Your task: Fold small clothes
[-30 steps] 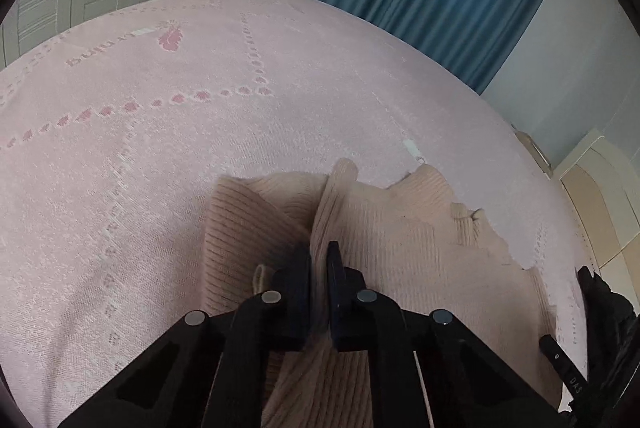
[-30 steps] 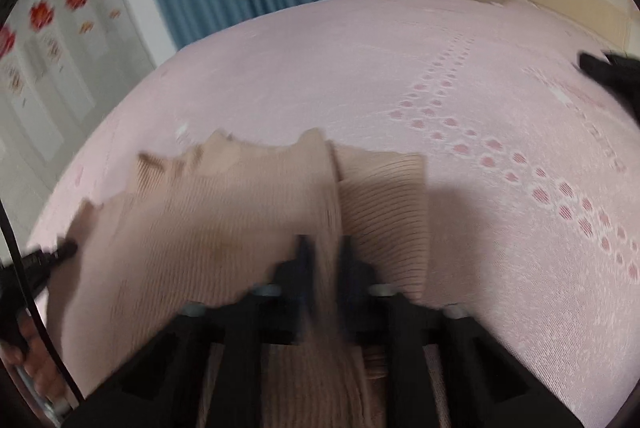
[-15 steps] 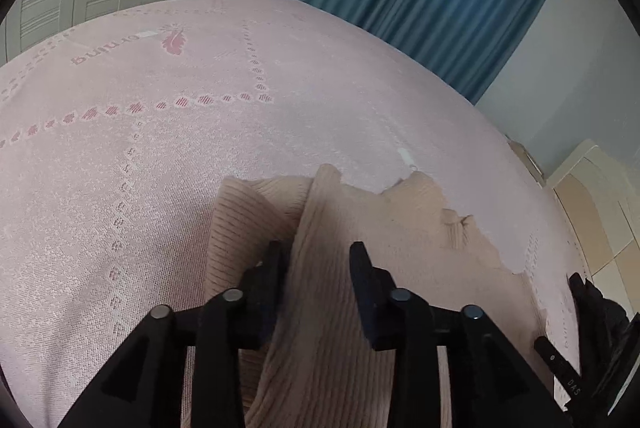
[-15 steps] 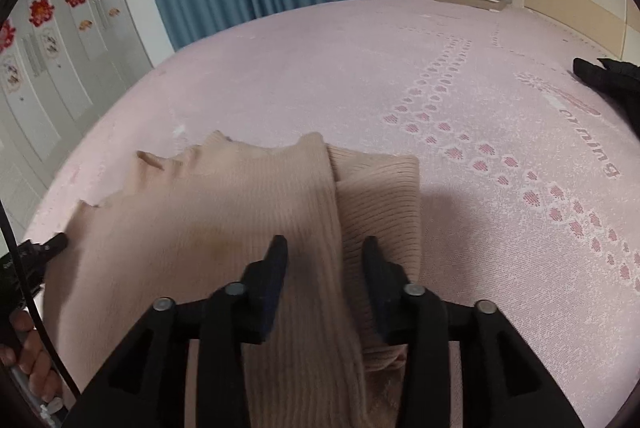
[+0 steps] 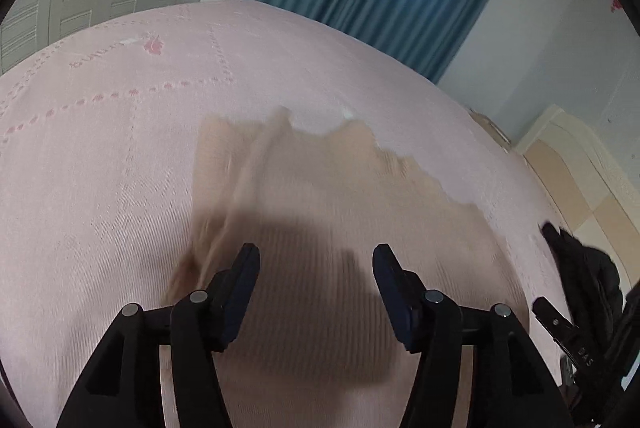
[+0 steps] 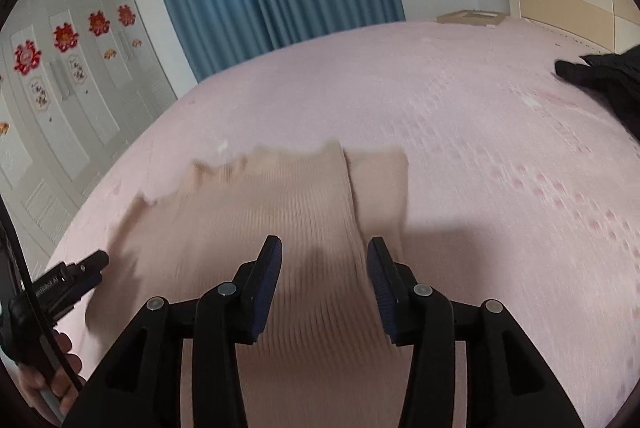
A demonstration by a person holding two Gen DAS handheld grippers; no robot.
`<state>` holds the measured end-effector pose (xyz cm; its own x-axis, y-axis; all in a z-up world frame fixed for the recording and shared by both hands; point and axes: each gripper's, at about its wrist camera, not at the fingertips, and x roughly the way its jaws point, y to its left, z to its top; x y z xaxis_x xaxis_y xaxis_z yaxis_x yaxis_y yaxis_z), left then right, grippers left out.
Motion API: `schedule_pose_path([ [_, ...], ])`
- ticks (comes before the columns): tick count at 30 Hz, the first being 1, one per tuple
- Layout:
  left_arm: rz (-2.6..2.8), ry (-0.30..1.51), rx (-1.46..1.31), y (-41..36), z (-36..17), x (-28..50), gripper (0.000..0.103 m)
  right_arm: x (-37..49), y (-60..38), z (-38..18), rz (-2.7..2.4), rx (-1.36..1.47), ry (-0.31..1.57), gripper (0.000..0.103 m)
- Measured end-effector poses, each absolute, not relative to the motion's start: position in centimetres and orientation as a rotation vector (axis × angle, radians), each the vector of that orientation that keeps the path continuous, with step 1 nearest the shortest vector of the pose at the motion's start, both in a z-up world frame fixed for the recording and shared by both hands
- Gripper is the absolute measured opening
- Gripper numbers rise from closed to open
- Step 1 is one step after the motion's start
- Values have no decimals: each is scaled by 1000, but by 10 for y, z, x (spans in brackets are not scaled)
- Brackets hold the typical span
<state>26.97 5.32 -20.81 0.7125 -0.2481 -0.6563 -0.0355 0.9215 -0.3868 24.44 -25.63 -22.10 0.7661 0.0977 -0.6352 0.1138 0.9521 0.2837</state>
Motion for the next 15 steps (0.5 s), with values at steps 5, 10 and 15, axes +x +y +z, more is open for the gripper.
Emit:
schedule_pose_path([
  [5,-153,835,-403,59,-217,213,57,202,-253,-237,42,398,808,49],
  [10,-202,933,-546,76,-241,206,57,199,-250,-252,61,499,880,49],
  [15,-230,907,-681,91,-252,222,57,211,-255,-270,58,612,916,49],
])
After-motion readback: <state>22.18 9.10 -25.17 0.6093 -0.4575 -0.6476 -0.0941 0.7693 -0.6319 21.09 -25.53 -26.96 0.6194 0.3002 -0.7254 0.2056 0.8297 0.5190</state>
